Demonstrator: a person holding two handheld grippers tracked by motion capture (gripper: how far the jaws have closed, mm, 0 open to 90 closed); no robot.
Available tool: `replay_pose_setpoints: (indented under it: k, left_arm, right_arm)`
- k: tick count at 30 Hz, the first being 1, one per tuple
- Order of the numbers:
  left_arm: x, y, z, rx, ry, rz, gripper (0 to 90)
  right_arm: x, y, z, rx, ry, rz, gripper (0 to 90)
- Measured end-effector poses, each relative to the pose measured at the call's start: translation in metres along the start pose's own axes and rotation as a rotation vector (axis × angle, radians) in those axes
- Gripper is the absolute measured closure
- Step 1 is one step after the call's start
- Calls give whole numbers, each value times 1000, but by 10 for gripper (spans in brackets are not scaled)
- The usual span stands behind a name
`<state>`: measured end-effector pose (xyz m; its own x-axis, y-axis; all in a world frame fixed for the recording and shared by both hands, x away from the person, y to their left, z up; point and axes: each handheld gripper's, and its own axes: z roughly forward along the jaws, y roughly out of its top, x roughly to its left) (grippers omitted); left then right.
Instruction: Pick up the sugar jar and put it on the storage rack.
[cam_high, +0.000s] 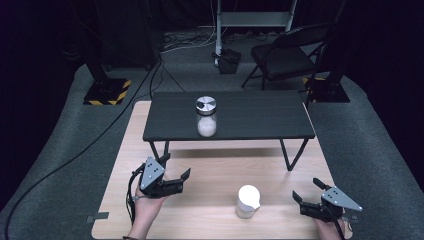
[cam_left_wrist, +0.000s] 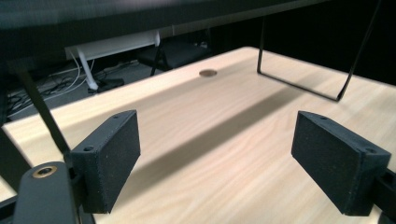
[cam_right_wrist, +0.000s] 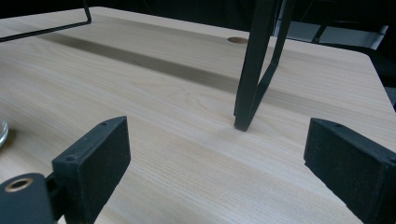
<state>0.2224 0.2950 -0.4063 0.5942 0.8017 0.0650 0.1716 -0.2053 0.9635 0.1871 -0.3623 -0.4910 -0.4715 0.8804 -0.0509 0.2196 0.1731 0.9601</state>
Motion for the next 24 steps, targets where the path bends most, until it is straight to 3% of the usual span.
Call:
replay_pose_setpoints:
  k: [7,13,24]
  left_arm:
    - [-3,-29,-2,34,-17,5,152]
    - [-1,-52,-5,45,-24,-23,148]
    - [-6,-76,-10,85,-24,-11,148]
  right_arm:
    - [0,0,0,-1,0,-1,65]
    - [0,0,0,1,-1,-3,65]
    - [1,0,0,1,-2,-3,65]
